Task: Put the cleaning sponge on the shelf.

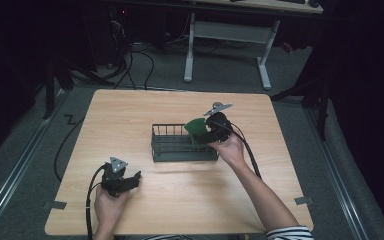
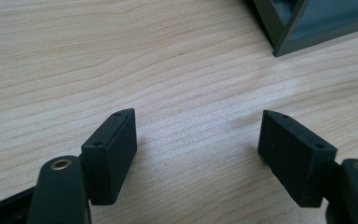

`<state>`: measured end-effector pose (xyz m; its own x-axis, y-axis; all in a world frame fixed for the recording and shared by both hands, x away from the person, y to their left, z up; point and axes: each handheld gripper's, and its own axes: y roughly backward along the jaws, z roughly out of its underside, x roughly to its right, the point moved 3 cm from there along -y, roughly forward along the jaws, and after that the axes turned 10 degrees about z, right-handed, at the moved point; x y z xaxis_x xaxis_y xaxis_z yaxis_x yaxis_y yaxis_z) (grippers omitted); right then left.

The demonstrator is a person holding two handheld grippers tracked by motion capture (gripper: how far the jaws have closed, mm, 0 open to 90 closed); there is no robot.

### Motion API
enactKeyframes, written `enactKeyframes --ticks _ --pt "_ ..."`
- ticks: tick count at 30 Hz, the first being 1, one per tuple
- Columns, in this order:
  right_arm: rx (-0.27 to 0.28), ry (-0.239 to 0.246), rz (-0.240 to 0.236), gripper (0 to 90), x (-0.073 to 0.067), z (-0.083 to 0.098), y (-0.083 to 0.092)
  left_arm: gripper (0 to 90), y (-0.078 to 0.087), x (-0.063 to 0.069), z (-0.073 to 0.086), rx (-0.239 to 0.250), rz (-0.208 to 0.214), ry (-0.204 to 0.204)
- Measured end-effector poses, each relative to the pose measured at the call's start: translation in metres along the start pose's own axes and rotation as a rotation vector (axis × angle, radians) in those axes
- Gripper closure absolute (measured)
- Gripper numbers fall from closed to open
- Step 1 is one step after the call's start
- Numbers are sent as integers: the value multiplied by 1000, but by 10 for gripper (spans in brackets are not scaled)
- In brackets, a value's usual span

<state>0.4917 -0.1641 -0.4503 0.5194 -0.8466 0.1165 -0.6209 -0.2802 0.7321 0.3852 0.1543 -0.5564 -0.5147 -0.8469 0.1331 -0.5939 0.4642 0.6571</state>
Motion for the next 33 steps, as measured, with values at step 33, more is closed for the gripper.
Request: enactKeyframes --ticks 33 --pt "196 -158 50 287 54 71 103 286 0 0 0 0 0 0"
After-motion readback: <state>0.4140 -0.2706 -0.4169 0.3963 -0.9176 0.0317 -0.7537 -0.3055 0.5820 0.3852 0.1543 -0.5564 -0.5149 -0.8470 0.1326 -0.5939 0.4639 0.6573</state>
